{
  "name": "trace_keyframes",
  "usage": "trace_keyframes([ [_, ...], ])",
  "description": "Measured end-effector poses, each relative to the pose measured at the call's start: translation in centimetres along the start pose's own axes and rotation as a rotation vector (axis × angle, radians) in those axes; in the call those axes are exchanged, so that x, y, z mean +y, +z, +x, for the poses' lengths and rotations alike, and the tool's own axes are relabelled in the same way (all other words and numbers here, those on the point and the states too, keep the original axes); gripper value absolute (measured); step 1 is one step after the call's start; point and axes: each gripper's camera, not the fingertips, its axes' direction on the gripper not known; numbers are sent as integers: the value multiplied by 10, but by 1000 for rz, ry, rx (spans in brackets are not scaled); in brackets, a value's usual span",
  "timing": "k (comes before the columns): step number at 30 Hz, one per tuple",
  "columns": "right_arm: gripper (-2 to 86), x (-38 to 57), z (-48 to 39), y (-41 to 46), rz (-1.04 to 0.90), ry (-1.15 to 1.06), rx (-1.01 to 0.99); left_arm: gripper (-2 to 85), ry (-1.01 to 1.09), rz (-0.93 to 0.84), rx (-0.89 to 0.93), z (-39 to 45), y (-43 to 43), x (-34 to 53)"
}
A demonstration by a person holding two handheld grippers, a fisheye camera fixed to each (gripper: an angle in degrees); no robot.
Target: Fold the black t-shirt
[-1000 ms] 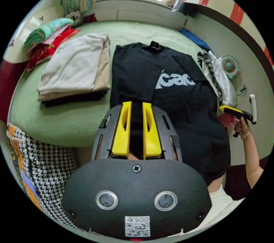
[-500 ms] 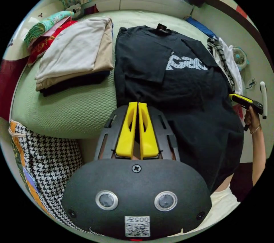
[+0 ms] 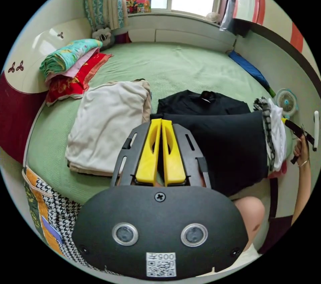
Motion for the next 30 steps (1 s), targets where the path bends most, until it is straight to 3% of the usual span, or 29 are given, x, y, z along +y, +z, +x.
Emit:
trace_keyframes([
  [7, 86, 133, 24, -19, -70, -110, -179, 72, 82, -118, 127, -7, -6, 111],
  [18, 82, 191, 51, -5, -246, 115, -146, 94, 10, -203, 137, -12, -19, 198],
  [23, -6, 205, 29, -35, -211, -9, -55, 95, -14, -213, 140, -18, -32, 221],
  [30, -16, 214, 57, -147, 58, 76, -77, 104, -20, -182, 140, -22, -54, 244],
])
